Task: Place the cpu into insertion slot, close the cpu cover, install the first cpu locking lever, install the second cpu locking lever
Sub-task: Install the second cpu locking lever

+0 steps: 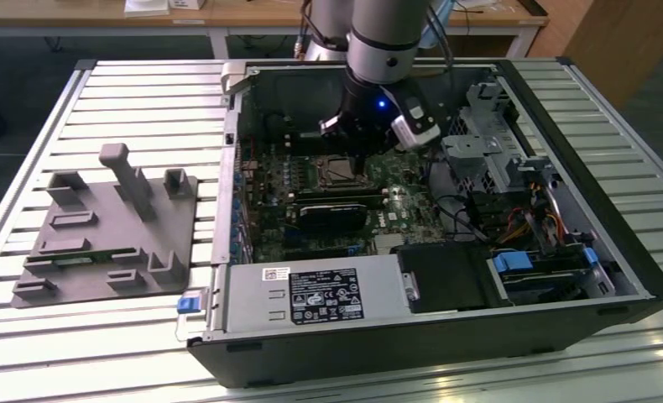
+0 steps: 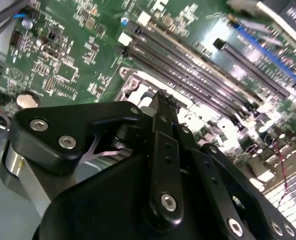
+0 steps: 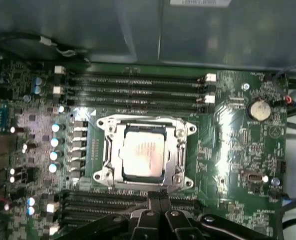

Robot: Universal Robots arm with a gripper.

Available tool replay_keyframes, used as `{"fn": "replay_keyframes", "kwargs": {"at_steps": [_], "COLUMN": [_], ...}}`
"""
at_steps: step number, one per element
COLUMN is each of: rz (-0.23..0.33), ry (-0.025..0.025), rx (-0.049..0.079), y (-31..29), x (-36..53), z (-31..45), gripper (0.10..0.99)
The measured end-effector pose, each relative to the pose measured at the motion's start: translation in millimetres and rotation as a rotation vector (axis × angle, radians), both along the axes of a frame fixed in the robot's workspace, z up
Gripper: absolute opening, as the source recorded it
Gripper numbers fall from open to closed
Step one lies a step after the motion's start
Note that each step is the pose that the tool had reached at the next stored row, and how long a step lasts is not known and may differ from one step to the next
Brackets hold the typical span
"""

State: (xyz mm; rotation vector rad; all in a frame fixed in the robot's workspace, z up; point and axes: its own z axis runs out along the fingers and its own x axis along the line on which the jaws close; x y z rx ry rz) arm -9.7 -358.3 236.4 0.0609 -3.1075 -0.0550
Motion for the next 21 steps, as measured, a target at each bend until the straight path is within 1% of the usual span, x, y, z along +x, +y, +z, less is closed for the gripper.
{"fn": "replay_keyframes", "kwargs": {"at_steps": [1, 2, 3, 5, 6, 7, 8, 10, 11, 16, 18, 21], "rz": [0.000, 0.000, 0.000, 0.000, 0.000, 0.000, 0.000, 0.000, 0.001, 0.000, 0.001, 0.001], "ry": [0.0009, 0.0029, 0.0072, 0.0257, 0.0338, 0.0371, 0.0374, 0.0377, 0.0375, 0.0376, 0.0373, 0.0373], "rx": [0.001, 0.002, 0.003, 0.006, 0.007, 0.008, 0.011, 0.036, 0.039, 0.039, 0.039, 0.039], "y": [-2.1, -3.9, -5.2, -6.8, -7.2, -7.8, -8.1, -8.4, -8.6, -12.9, -15.0, -15.3], "x": [0.0, 0.1, 0.3, 1.3, 1.5, 1.5, 1.5, 1.5, 1.5, -0.3, -2.7, -7.4], "z": [-0.1, -0.1, -0.2, -0.4, -0.7, -1.1, -1.5, -2.0, -2.5, -3.0, -3.0, -3.0], "gripper": [0.106, 0.106, 0.106, 0.106, 0.106, 0.106, 0.106, 0.106, 0.106, 0.106, 0.106, 0.106]}}
